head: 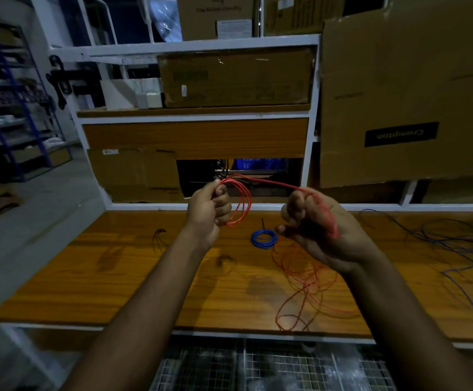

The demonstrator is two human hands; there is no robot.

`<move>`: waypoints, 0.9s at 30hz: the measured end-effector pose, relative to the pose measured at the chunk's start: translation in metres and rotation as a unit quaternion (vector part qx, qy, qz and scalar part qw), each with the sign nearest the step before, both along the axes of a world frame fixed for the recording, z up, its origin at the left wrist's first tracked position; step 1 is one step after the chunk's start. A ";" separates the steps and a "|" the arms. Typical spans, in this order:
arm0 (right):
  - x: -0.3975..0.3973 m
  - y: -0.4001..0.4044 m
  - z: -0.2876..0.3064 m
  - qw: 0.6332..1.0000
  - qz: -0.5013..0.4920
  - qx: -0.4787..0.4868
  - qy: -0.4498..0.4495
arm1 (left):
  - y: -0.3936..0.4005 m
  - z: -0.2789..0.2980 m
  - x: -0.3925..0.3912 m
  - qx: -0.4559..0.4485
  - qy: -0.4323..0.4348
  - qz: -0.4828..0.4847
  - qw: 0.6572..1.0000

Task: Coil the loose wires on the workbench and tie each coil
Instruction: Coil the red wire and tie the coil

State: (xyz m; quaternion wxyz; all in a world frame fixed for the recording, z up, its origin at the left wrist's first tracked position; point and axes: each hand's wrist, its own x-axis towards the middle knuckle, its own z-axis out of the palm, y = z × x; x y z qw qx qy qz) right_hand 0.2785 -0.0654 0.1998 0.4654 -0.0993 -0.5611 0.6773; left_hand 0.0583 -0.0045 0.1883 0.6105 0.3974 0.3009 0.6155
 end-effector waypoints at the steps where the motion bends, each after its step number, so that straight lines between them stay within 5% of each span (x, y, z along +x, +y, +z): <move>1: 0.000 0.000 0.001 1.000 0.004 -0.003 0.028 | 0.000 -0.001 -0.001 -0.001 -0.006 0.003 1.000; 8: 0.021 0.002 0.021 0.961 -0.140 -0.130 0.201 | 0.000 -0.003 -0.019 -0.024 -0.069 0.007 0.997; 11: 0.034 0.012 0.015 0.917 -0.363 -0.164 -0.007 | -0.001 -0.001 -0.024 -0.020 -0.093 -0.002 0.995; 15: 0.032 0.027 -0.015 0.758 -0.546 -0.046 -0.354 | -0.002 0.007 -0.022 -0.002 -0.103 -0.015 0.995; 17: 0.022 0.023 -0.022 0.698 -0.516 0.041 -0.494 | -0.002 0.010 -0.019 0.005 -0.098 -0.016 0.995; 21: -0.007 -0.002 -0.016 0.637 -0.336 0.141 -0.679 | 0.000 0.014 -0.015 0.008 -0.091 -0.022 0.996; 24: -0.025 -0.027 0.001 0.622 -0.199 0.249 -0.715 | 0.000 0.014 -0.013 0.004 -0.084 -0.022 0.996; 27: -0.036 -0.043 0.021 0.636 -0.156 0.390 -0.648 | -0.002 0.013 -0.012 0.001 -0.076 -0.027 0.997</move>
